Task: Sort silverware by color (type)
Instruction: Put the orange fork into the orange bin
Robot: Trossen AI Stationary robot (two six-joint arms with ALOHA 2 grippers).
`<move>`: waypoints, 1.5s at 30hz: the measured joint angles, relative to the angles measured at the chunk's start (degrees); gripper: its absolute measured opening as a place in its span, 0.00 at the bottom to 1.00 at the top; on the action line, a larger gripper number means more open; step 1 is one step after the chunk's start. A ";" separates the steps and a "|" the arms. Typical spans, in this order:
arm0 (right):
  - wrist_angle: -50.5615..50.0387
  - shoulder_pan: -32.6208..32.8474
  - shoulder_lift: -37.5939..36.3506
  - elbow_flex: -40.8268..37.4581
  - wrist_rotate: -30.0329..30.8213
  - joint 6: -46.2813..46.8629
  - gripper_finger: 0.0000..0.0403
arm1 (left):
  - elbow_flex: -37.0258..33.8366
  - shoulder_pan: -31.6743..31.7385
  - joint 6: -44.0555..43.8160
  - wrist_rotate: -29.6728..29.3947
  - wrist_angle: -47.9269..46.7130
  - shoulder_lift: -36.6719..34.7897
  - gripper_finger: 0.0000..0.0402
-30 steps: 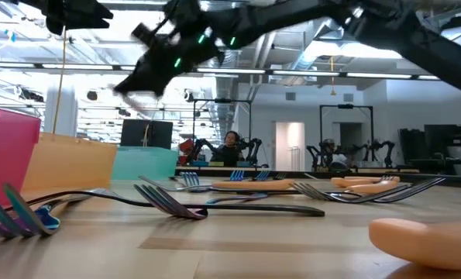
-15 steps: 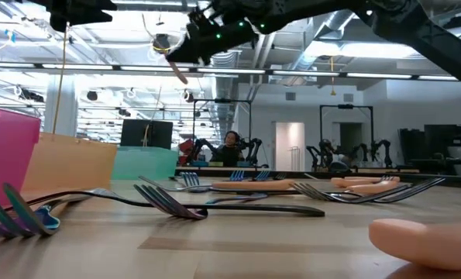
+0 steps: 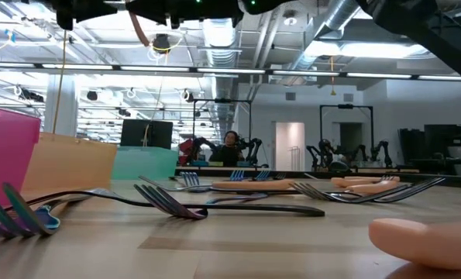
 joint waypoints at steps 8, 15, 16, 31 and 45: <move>1.84 1.44 0.77 0.03 -0.07 0.47 0.21 | 0.00 -0.02 3.00 5.79 4.85 0.25 0.49; 2.45 2.69 0.90 0.00 -0.05 -0.91 0.21 | 0.00 -0.02 3.90 3.86 4.72 2.02 0.47; 2.34 2.69 0.90 0.00 -0.04 -0.90 0.21 | 0.00 0.00 3.91 3.88 4.63 2.26 0.46; 1.95 2.15 0.92 -0.02 0.00 0.61 0.27 | 0.00 0.00 6.90 3.52 4.46 2.38 0.06; -22.55 -2.97 -8.07 0.10 5.14 -10.85 0.44 | 3.91 -0.04 -0.17 -1.13 -10.51 2.38 0.06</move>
